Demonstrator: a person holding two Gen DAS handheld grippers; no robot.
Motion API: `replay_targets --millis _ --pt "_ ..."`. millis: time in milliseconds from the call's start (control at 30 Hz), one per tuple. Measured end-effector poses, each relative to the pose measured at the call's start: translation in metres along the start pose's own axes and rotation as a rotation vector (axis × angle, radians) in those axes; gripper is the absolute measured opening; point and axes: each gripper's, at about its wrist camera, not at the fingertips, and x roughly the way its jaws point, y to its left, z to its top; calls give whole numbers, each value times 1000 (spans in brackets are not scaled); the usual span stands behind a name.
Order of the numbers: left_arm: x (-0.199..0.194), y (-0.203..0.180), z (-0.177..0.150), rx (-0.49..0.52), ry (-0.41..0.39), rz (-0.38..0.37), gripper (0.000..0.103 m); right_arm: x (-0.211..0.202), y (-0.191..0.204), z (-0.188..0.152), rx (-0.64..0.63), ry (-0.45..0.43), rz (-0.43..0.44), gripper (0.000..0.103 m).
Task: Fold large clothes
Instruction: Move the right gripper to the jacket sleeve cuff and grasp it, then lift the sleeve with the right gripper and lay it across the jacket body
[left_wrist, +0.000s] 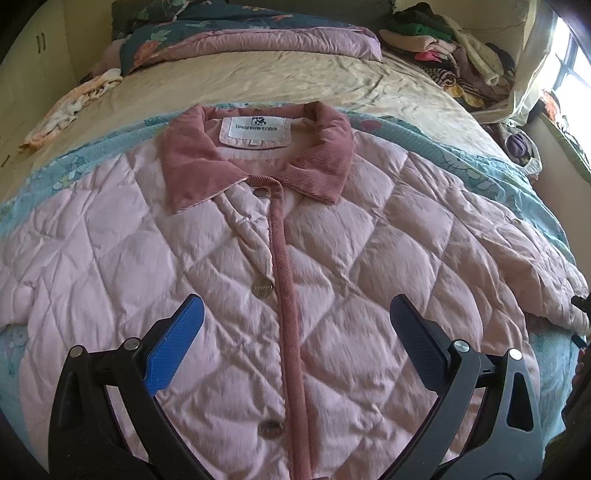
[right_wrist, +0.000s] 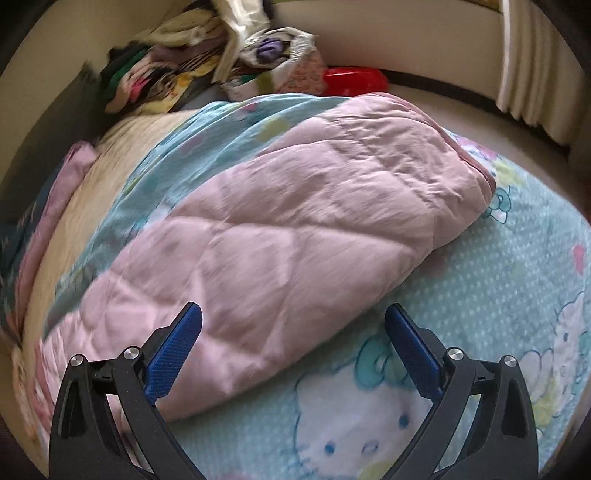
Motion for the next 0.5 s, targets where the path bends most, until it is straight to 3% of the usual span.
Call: replay_targets --millis 67,267,333,400,500 --pt "4 0 2 3 0 8 95 5 -10 7 50 -14 7 98" --pt "12 1 5 -1 0 26 95 13 -38 26 183 -60 48 76" --pt "11 1 6 -7 -1 14 95 10 -44 27 203 -83 55 52" --pt "10 1 8 -7 -6 10 95 6 -44 30 193 -101 100 37" --pt "2 -1 12 2 -20 2 95 -6 -27 33 99 -140 116 27"
